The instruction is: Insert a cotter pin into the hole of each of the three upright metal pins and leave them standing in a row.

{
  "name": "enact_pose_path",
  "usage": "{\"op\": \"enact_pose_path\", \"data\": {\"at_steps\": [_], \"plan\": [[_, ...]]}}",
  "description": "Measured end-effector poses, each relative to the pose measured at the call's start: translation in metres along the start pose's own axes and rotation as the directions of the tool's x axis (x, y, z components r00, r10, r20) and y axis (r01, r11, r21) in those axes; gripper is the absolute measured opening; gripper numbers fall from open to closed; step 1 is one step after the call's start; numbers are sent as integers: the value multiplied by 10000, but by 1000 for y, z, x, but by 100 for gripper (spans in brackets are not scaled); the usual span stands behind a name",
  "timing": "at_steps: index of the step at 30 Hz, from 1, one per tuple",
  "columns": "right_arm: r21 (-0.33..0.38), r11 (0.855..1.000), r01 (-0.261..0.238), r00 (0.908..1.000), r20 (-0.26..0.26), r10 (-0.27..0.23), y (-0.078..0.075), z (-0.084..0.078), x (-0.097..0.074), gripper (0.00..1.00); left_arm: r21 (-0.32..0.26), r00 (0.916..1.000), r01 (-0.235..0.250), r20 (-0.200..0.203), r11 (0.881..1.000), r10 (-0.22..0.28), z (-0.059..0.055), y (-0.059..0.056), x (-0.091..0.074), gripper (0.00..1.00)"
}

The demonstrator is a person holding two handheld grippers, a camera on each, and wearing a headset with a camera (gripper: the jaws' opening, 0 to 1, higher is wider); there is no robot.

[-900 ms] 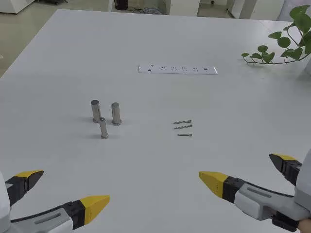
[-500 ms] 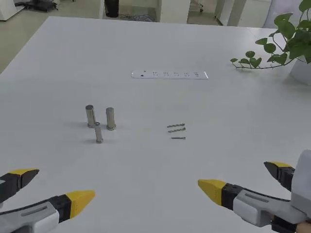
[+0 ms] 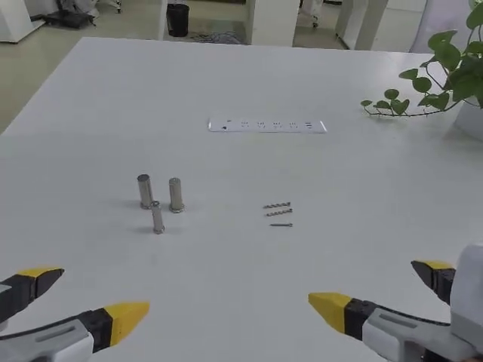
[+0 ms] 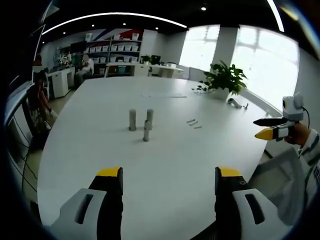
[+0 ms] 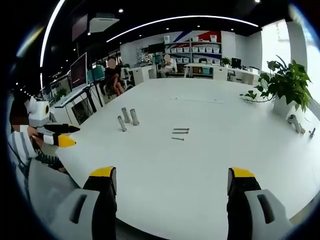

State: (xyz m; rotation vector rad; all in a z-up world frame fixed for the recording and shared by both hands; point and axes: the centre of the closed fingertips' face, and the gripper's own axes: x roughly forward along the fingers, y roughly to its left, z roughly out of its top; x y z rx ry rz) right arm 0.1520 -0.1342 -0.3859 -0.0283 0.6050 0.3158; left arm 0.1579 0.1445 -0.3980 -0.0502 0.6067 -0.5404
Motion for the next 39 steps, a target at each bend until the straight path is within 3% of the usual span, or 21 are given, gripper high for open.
{"op": "enact_pose_path", "data": {"at_steps": [6,12,18,23,28,35,39], "plan": [[-314,9995,-103,9992,-392,91,2,-6,1,91,-94,10000,20,-21,10000,-21,-2,-1,5,72],[-223,9997,-112,9999,-102,110,-2,0,3,91,-103,9998,-146,-158,9998,144,-4,1,9,79],[-235,9994,-236,9996,-160,232,-1,2,9,93,-127,9997,-159,-169,9998,157,0,1,11,85],[-513,9980,369,9992,177,-360,-11,11,13,98,-103,9984,-301,-472,9995,296,-2,3,14,90],[-200,9996,175,9993,346,-168,-11,17,16,98,-231,9987,-231,-462,9995,220,-2,2,16,90],[121,9998,143,9996,228,-146,-13,14,17,98,-130,9987,-212,-464,9997,205,3,4,20,89],[379,9987,329,9978,568,-351,-19,17,15,98,-1,9987,-228,-455,9997,228,7,8,22,89]]}}
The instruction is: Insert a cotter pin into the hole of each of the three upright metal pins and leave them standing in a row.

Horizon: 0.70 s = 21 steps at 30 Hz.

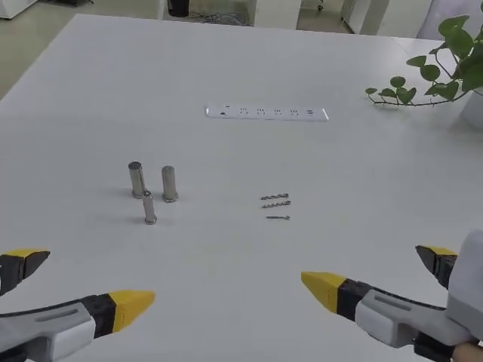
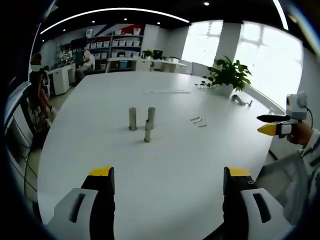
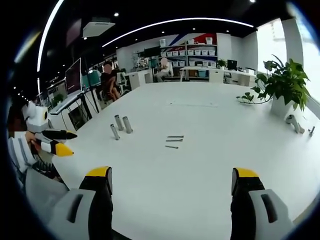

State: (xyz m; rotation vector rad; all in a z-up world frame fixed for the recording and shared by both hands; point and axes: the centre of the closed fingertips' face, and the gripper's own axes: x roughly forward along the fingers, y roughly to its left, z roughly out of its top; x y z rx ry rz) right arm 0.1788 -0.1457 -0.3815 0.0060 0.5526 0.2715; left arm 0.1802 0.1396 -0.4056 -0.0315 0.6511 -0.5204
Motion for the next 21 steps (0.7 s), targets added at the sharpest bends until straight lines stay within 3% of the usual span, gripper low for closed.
{"op": "enact_pose_path", "data": {"at_steps": [4,21], "plan": [[74,9999,78,9998,-171,-77,-4,-3,-1,97,156,9998,-55,-174,9999,58,1,4,3,89],[220,9984,529,9978,-405,-520,-17,-6,2,91,76,9999,71,-114,9999,-70,15,19,19,80]]}}
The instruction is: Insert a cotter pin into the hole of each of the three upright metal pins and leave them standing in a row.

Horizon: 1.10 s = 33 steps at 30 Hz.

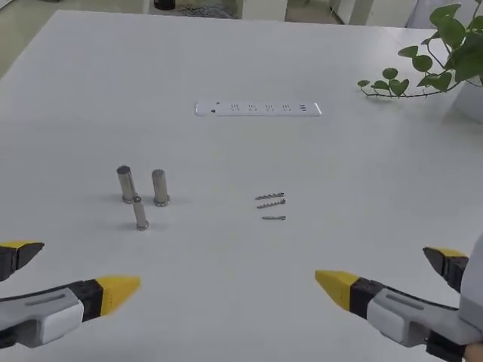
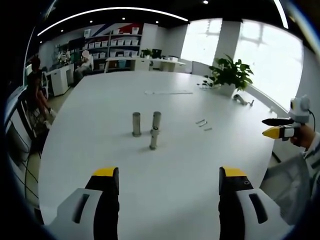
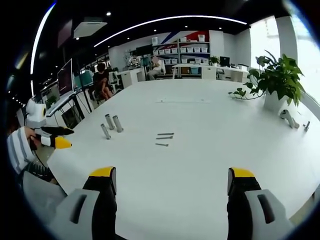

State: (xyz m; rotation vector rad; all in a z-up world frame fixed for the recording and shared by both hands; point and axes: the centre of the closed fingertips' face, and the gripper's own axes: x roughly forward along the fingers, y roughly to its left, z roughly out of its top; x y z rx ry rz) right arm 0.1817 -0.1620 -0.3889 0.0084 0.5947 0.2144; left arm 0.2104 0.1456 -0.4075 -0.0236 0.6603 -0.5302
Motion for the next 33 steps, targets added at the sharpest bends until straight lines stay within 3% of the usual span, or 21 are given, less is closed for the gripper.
{"op": "enact_pose_path", "data": {"at_steps": [7,17,23,28,33], "plan": [[137,9999,106,9999,-10,-106,-3,2,2,91,-225,9996,197,-178,9996,-201,-1,3,16,72],[75,9999,143,9998,-168,-141,-5,0,3,90,16,9991,359,204,9994,-359,23,13,42,54],[43,9998,203,9993,-323,-201,-7,-3,3,90,349,9990,437,-94,9984,-434,26,16,57,43],[-35,9997,241,9986,-476,-243,-8,-5,4,90,520,9982,600,-104,9968,-595,29,18,71,36],[-56,9998,171,9978,-633,-174,-5,-7,7,90,738,9968,686,-472,9949,-652,25,23,85,31]]}}
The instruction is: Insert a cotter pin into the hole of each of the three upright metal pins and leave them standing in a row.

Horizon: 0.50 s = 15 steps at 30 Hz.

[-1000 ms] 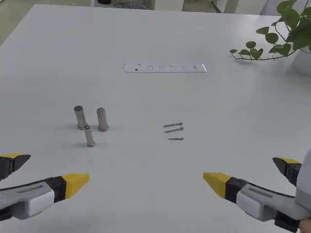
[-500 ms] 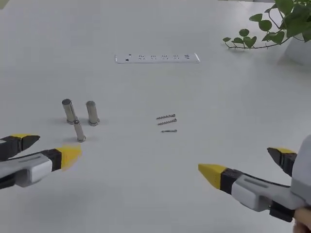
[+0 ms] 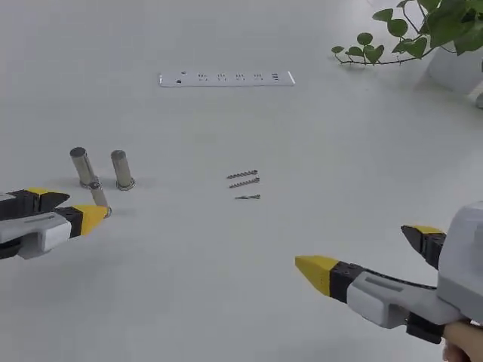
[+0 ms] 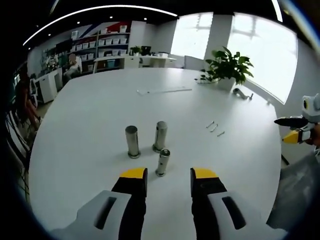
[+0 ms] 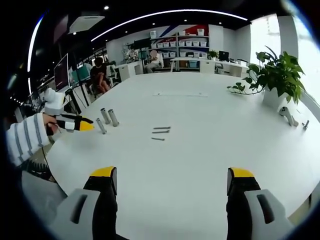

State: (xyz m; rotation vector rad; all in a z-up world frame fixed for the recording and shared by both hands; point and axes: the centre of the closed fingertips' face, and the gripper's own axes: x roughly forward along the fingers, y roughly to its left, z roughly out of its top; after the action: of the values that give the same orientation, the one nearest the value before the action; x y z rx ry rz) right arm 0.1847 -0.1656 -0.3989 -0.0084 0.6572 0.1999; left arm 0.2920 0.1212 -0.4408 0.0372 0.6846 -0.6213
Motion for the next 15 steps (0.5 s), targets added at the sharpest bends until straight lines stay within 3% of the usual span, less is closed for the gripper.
{"op": "enact_pose_path", "data": {"at_steps": [9,12,15], "plan": [[48,9997,-250,9994,-256,251,10,-4,10,89,709,9992,124,-384,9974,-97,-5,5,21,26],[72,9994,-342,9989,-325,344,12,-5,12,88,1140,9989,-160,-425,9933,210,-6,12,26,19],[-40,9992,-399,9985,-384,398,15,-5,14,88,1234,9990,-54,-443,9923,109,-5,12,30,16]]}}
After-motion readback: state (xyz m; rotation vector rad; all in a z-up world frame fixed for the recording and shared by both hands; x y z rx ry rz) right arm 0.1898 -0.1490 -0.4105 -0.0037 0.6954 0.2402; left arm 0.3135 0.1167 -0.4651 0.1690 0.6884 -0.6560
